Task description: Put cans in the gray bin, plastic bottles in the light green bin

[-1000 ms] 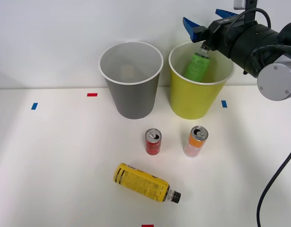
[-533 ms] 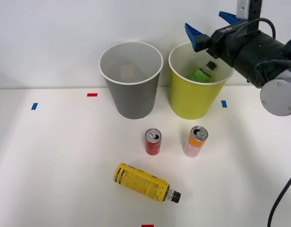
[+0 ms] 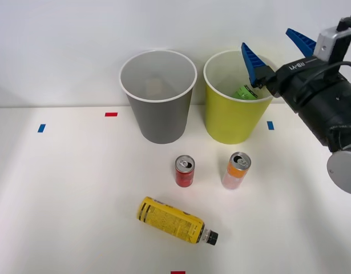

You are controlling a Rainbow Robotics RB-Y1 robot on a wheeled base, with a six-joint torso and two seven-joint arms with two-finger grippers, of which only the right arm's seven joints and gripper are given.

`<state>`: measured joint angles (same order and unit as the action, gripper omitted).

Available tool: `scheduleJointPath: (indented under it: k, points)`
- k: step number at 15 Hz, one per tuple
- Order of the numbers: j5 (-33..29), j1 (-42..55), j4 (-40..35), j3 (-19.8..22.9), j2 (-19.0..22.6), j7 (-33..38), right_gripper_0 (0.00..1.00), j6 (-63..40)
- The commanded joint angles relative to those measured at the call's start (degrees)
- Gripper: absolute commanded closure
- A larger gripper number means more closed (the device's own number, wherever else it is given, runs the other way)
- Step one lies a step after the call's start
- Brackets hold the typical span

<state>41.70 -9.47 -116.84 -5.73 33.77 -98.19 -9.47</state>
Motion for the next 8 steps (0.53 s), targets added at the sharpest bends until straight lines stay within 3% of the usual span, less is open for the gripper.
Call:
scheduleJointPath:
  k: [1, 8]
  points:
    - [-0.4, 6.7, -1.5, 0.0, 0.8, -0.2, 0.00, 5.4]
    - [-1.6, 24.3, -4.1, 0.0, 0.9, -1.3, 0.00, 19.1]
